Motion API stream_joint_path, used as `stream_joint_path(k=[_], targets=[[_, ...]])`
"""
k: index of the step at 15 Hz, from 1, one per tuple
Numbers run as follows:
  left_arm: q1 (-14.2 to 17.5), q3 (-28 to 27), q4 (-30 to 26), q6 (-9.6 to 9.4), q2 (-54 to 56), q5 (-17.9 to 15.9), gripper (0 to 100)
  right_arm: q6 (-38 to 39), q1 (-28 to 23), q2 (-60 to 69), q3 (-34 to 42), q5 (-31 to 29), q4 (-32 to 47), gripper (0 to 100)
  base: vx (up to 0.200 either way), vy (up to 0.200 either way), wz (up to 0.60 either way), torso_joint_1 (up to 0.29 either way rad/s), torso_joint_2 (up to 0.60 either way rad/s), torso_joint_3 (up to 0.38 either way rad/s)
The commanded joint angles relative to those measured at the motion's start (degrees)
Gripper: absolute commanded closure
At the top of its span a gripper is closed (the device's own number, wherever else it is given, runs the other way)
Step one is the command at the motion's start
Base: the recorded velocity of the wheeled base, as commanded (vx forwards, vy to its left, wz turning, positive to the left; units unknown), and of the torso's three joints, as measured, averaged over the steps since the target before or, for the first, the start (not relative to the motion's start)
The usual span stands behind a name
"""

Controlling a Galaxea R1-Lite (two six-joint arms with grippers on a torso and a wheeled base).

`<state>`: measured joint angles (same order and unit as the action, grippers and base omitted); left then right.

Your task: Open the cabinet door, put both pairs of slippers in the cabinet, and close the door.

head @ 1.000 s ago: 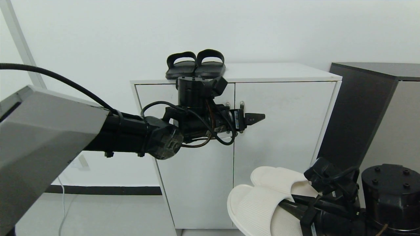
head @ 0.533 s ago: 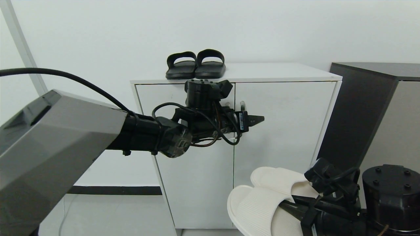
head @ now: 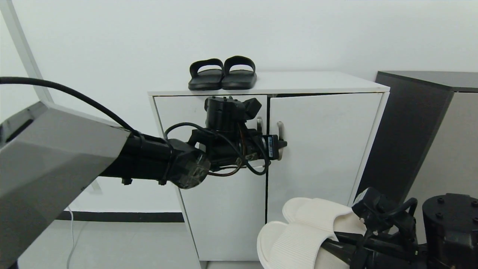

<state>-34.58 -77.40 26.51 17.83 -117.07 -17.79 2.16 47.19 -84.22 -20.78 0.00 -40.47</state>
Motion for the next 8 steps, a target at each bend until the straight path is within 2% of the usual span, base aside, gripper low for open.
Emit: stream_joint_path(k=[1, 4, 6, 7, 8], targets=[[-0.8, 4.4, 0.6, 0.01, 4.7, 0.0, 100, 0.0, 0.4, 0.9, 0.5, 0.3, 0.0, 100, 0.0, 0.0, 0.0, 0.0, 0.0, 0.0], [-1.3, 9.5, 2.3, -0.08, 8.6, 0.0, 100, 0.0, 0.4, 0.8, 0.5, 0.3, 0.0, 100, 0.0, 0.0, 0.0, 0.0, 0.0, 0.0], [-1.3, 15.7, 5.0, 0.01, 13.4, -0.1, 100, 0.0, 0.4, 0.8, 0.4, 0.3, -0.1, 100, 0.0, 0.0, 0.0, 0.0, 0.0, 0.0], [-1.1, 16.5, 6.0, 0.09, 13.7, -0.2, 100, 0.0, 0.4, 0.8, 0.4, 0.3, -0.1, 100, 0.0, 0.0, 0.0, 0.0, 0.0, 0.0], [0.6, 17.2, 9.1, 0.18, 12.8, -0.4, 100, 0.0, 0.4, 0.7, 0.3, 0.3, -0.1, 100, 0.0, 0.0, 0.0, 0.0, 0.0, 0.0]])
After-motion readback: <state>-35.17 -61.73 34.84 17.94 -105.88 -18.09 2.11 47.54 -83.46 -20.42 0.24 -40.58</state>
